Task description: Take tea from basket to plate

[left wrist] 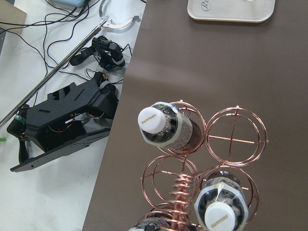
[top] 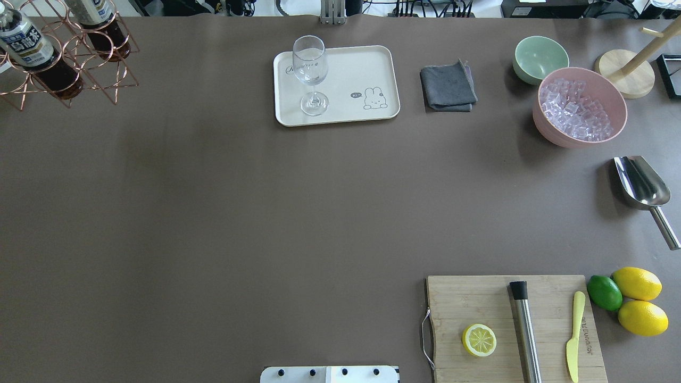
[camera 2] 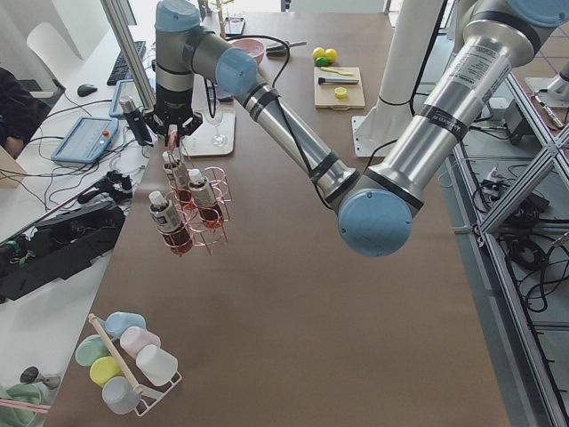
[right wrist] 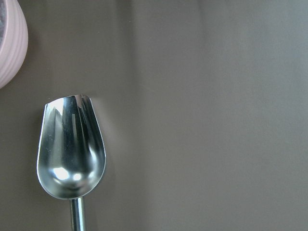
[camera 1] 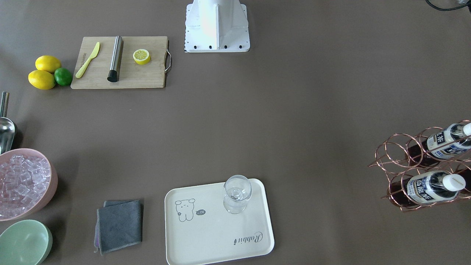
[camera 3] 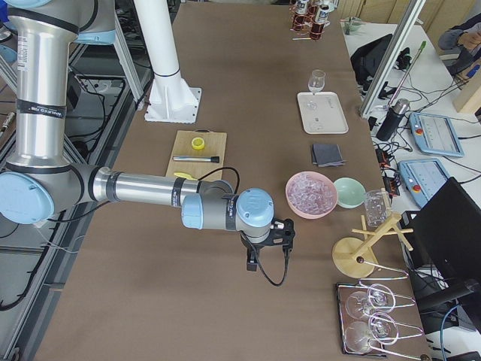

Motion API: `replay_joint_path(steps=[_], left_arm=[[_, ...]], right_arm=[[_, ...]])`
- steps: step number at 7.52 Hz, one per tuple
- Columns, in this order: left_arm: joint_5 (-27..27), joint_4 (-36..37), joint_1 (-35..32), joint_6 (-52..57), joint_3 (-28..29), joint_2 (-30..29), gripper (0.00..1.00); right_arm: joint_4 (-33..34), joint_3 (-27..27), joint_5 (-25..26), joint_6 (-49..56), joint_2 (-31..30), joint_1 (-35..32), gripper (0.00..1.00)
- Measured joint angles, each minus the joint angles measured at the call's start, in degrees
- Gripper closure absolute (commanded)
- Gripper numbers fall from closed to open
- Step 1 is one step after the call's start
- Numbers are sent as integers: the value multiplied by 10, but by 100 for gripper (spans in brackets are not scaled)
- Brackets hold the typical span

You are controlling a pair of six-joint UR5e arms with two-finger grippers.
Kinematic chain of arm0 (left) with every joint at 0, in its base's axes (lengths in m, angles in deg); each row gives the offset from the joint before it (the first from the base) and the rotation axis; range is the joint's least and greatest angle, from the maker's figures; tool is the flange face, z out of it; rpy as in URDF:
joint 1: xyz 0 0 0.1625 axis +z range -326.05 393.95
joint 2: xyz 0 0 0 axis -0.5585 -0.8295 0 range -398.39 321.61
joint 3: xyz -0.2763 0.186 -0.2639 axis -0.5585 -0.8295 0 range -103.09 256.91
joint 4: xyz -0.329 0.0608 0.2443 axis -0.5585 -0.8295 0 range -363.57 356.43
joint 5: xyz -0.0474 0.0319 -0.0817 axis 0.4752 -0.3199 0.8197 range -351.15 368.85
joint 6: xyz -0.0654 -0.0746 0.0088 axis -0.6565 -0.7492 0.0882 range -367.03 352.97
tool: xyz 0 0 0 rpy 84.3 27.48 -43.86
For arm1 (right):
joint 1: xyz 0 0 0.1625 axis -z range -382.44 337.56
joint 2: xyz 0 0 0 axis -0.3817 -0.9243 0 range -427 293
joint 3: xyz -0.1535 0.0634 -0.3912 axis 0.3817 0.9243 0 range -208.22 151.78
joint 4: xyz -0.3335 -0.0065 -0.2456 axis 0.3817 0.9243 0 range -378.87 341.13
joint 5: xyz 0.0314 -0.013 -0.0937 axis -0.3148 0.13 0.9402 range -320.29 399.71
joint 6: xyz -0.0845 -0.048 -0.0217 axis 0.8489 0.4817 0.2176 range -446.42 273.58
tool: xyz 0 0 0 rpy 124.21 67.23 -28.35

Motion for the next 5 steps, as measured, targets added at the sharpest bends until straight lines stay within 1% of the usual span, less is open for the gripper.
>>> replay_joint_path(steps=[2,4,5], left_arm=[[-13,67,4,-8,-20,-50,100],[-12,109,22,-53,-68,-59,100],[-11,145,46,-81,-105,-60,100]], right_arm=[[0,0,0,0,0,0,0],[0,0,1,0,0,0,0],[0,0,1,0,0,0,0]])
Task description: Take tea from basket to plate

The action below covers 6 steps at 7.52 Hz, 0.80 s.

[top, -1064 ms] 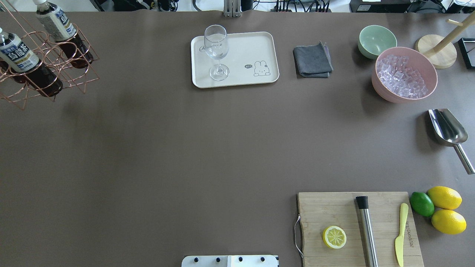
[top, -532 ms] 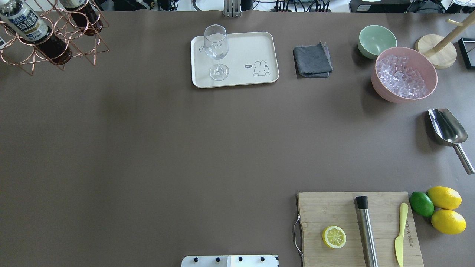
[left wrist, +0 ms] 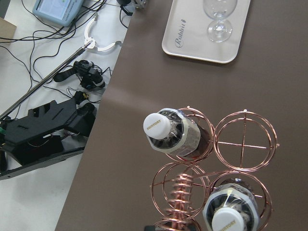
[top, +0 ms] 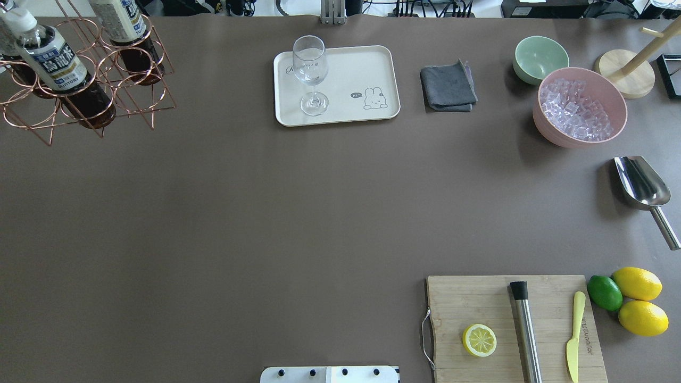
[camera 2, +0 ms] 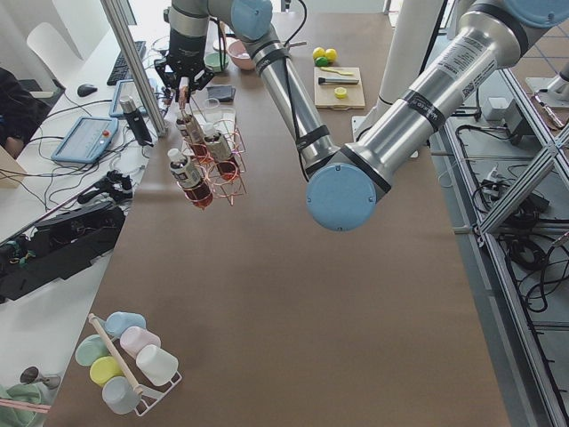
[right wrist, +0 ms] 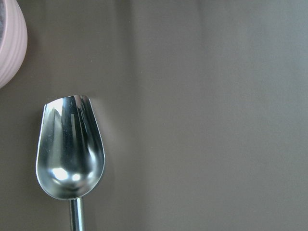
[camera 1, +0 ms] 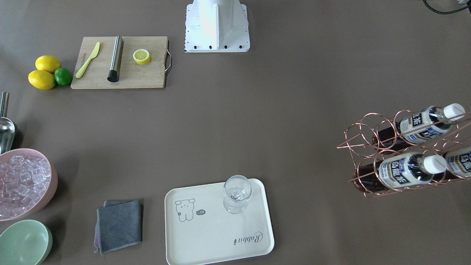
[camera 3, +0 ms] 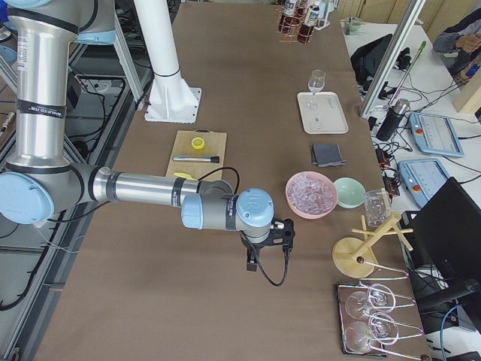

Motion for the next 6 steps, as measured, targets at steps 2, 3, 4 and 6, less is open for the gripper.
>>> replay_joint_path(steps=[2,3,4,6], left_arm=[[5,35,44,-51,-52,-1,100],[12,39,67,-73,-68,-1,100],[29,38,88,-112,-82,-1,100],[45,13,142,-206,-100,-2,100]], right_arm=[[0,0,1,0,0,0,0],[0,1,1,0,0,0,0],[0,1,1,0,0,0,0],[0,1,1,0,0,0,0]])
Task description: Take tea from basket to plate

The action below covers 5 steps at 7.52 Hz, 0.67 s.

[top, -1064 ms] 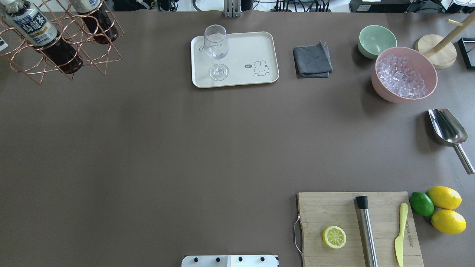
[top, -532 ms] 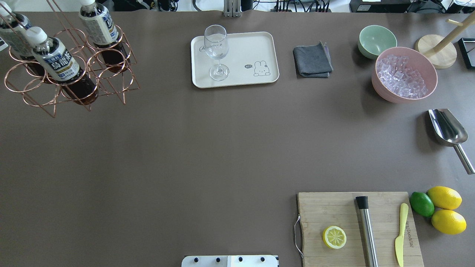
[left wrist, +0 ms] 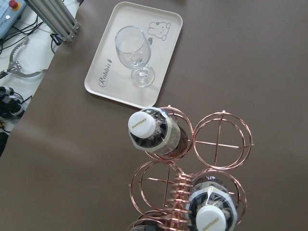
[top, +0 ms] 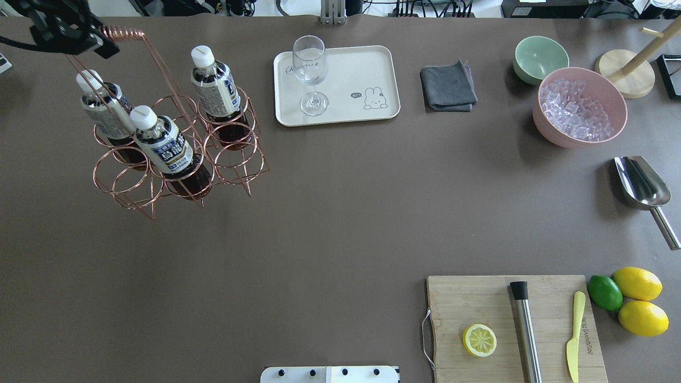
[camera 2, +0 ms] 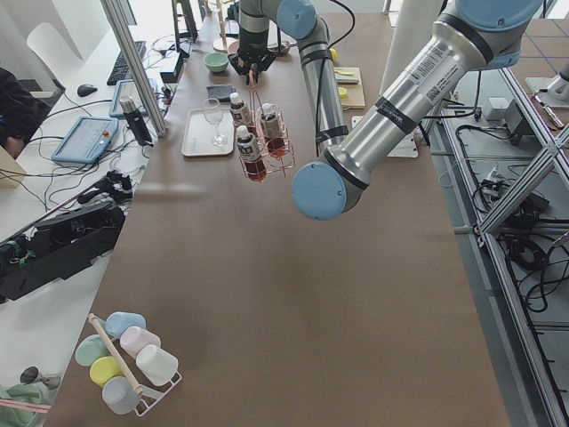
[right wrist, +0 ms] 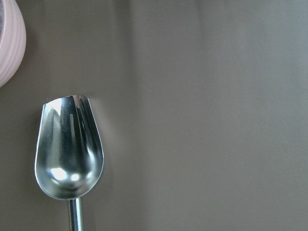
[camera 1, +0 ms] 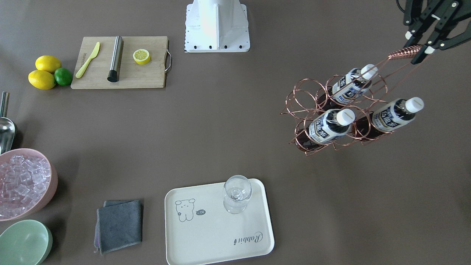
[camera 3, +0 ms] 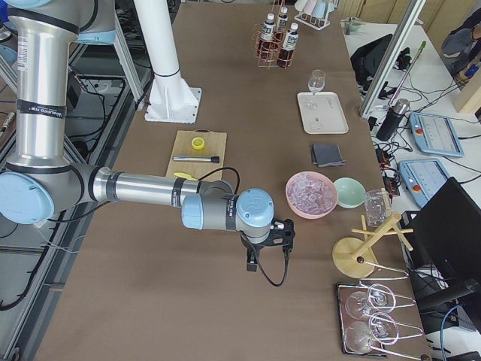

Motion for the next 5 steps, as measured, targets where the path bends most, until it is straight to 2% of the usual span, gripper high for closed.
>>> replay_joint_path(steps=[3,5], left_arm=[[-4,-94,93,-175,-10,-14,100],[-1,-177,115,-202,22,-14,100]], right_arm=[[0,0,1,0,0,0,0],[0,0,1,0,0,0,0]])
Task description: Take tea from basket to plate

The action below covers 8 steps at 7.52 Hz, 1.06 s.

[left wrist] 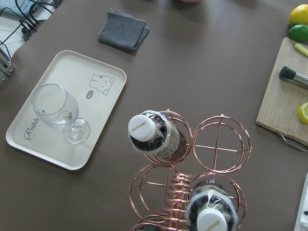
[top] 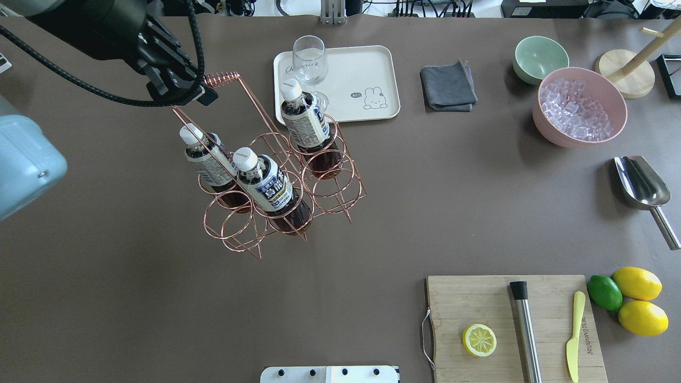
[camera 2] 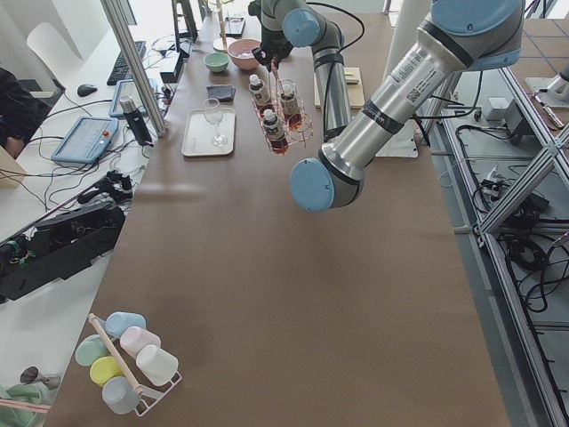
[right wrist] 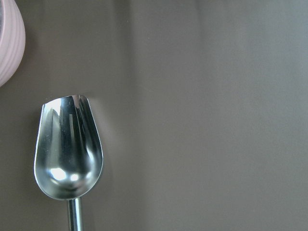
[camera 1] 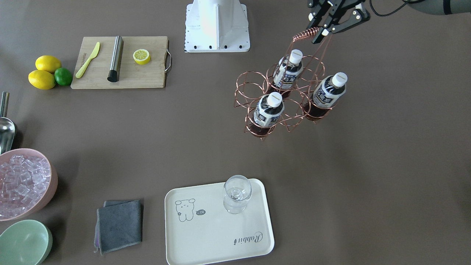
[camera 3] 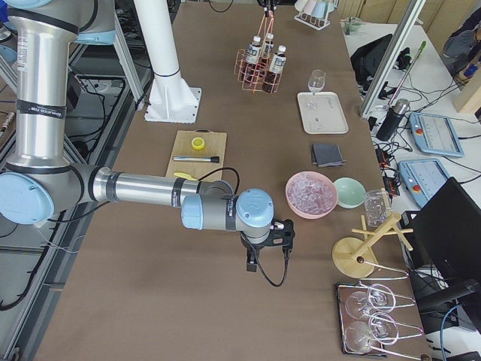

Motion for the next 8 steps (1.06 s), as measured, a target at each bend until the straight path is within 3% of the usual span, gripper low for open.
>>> replay_joint_path(steps=[2,6,8], left_arm=[[-1,-75,35,-3,41,-7,100],[-3,-213,75,-4,55,21,100],[-4,-229,85,-7,68,13,100]], right_arm=[[1,1,0,0,0,0,0],[1,5,1,-1,-1,0,0],[1,7,2,0,-4,-1,0]])
